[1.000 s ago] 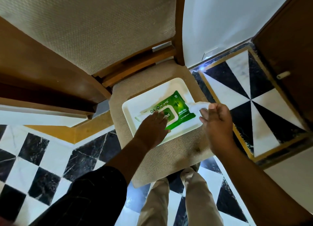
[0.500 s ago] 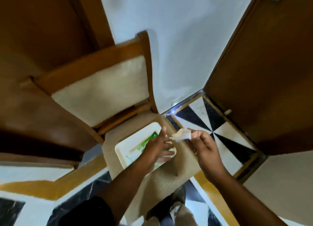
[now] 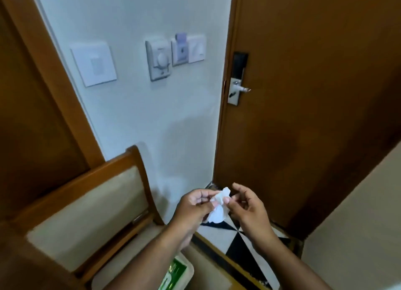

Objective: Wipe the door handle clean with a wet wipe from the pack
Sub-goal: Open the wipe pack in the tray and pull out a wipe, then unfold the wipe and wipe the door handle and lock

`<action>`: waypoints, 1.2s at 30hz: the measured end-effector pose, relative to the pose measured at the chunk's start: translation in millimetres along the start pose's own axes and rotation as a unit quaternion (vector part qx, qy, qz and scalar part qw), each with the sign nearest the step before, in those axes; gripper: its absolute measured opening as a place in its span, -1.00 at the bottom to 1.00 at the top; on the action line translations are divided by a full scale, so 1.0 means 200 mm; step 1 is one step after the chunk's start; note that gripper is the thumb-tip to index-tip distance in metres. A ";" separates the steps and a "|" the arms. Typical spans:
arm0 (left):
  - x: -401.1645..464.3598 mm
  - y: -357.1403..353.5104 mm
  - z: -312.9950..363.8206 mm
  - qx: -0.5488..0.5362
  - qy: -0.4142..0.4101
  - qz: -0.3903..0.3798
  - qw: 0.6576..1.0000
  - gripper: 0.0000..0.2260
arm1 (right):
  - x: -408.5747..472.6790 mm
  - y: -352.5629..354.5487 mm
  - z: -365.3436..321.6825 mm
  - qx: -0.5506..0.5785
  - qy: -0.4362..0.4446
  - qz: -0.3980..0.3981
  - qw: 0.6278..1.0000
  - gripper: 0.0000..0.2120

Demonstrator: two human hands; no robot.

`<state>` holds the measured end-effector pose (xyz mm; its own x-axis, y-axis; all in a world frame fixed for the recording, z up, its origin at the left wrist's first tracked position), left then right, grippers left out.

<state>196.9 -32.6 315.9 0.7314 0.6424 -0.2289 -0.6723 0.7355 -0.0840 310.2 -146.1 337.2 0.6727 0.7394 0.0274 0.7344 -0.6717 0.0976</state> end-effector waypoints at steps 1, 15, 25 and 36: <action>0.02 -0.04 0.04 0.012 -0.008 -0.006 1.000 -0.79 | 0.01 0.05 -0.03 -0.019 0.012 -0.004 1.000 -0.87; 0.28 -0.72 0.25 -0.070 -0.005 0.037 0.997 -0.75 | 0.27 0.71 -0.15 0.036 0.037 0.013 0.999 -0.94; 0.47 -0.80 0.34 -0.110 -0.012 0.140 0.984 -0.83 | 0.46 0.87 -0.04 0.153 -0.009 0.148 0.977 -0.74; 0.85 -0.61 0.60 -0.121 -0.075 0.126 0.982 -0.84 | 0.84 0.85 -0.19 0.142 -0.030 0.120 0.982 -0.72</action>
<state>416.9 11.9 403.3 0.5348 0.8351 -0.1290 -0.8283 0.4881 -0.2750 544.8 -135.4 397.1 0.8279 0.5591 -0.0435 0.5433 -0.8189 -0.1853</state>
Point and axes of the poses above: each hand's wrist, its own x-axis towards the middle knuckle, its own y-axis out of the back of the hand, z = x × y, the point moved 7 cm from there along x, towards the middle knuckle, and after that the axes turned 1 degree about -z, right-handed, at the moved point
